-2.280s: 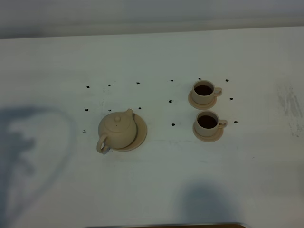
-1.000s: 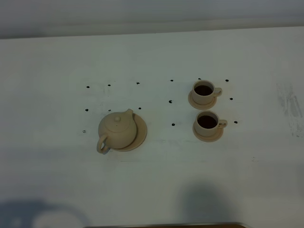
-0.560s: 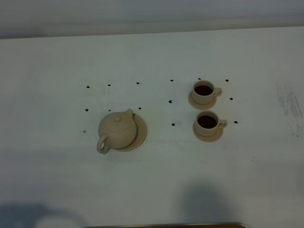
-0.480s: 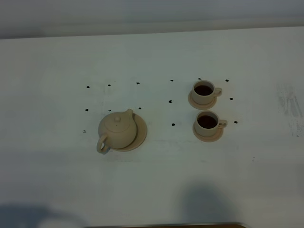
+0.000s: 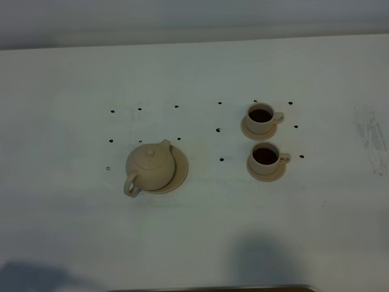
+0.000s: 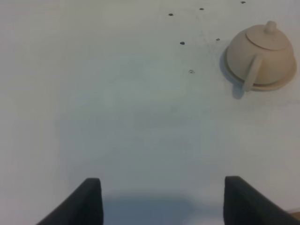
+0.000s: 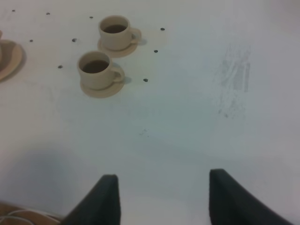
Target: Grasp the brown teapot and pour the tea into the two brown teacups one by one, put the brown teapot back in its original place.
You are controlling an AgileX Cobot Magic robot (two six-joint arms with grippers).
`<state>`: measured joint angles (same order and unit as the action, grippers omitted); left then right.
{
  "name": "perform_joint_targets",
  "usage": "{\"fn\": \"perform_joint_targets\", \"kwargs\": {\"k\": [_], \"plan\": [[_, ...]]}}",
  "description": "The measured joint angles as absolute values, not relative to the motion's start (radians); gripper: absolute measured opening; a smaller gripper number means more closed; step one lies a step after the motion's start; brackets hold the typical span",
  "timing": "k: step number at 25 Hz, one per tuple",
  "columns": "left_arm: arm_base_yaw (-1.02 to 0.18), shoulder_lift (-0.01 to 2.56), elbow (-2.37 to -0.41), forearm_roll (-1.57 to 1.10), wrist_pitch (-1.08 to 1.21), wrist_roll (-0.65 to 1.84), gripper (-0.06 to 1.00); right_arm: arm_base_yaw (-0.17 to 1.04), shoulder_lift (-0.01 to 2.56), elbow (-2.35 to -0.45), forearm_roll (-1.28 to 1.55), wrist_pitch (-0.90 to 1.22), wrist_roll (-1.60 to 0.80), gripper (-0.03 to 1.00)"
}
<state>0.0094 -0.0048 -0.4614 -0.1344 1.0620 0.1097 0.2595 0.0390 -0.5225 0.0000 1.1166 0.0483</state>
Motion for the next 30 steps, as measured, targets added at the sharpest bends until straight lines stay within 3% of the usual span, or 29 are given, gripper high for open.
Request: {"fn": "perform_joint_targets", "kwargs": {"k": [8,15,30], "plan": [[0.009,-0.005,-0.461,-0.134,1.062,0.112,0.53,0.245,0.016,-0.522,0.0,1.117,0.048,0.44],[0.009,-0.005,-0.461,-0.135,1.063,0.113,0.53,0.049,-0.007,-0.522,0.0,1.118,0.048,0.44],[0.009,-0.005,-0.461,-0.135,1.063,0.112,0.52,0.041,-0.007,-0.522,0.0,1.118,0.048,0.44]]}}
